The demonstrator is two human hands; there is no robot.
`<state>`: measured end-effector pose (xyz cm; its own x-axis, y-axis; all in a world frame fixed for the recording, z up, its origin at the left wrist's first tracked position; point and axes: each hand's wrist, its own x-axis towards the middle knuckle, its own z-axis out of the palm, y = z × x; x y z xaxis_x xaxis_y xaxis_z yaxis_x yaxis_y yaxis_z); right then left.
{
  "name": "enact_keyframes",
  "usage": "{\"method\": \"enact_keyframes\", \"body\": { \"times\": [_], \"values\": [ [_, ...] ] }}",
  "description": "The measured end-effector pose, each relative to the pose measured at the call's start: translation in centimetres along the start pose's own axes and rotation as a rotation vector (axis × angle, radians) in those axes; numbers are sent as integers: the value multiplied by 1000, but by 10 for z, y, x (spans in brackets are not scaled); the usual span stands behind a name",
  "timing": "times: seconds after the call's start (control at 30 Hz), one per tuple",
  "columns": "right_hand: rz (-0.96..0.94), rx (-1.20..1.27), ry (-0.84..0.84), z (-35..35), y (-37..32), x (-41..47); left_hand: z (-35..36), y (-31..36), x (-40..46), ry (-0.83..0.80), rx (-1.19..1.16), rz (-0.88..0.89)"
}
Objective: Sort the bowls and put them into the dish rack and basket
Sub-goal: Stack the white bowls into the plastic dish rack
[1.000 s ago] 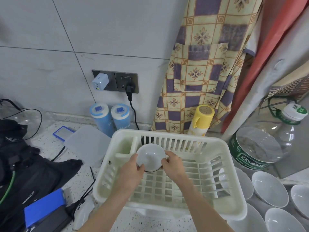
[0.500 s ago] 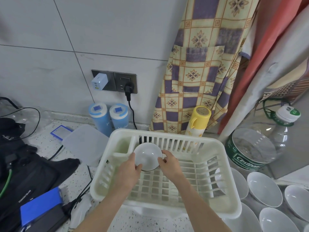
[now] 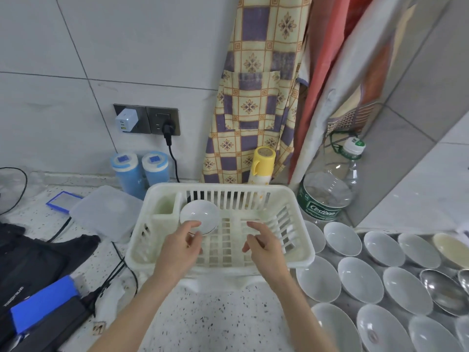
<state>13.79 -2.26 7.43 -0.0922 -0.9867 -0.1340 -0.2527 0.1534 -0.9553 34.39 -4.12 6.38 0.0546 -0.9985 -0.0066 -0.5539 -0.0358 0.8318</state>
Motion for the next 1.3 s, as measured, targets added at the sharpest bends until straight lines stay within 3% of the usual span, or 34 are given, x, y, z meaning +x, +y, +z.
{"method": "enact_keyframes", "body": {
  "times": [0.3, 0.53, 0.8, 0.97, 1.3],
  "values": [
    [236, 103, 310, -51, 72, -135, 72, 11, -111, -472, -148, 40],
    [477, 227, 552, -111, 135, -192, 128, 9, -160, -691, -165, -244],
    [701, 351, 640, -162, 190, -193, 190, 30, -177, -650, -179, -545],
    [663, 378, 647, -194, 201, -185, 231, 38, -183, -513, -352, -651],
    [643, 388, 478, -220, 201, -170, 269, 45, -193, -494, -568, -784]
  ]
}}
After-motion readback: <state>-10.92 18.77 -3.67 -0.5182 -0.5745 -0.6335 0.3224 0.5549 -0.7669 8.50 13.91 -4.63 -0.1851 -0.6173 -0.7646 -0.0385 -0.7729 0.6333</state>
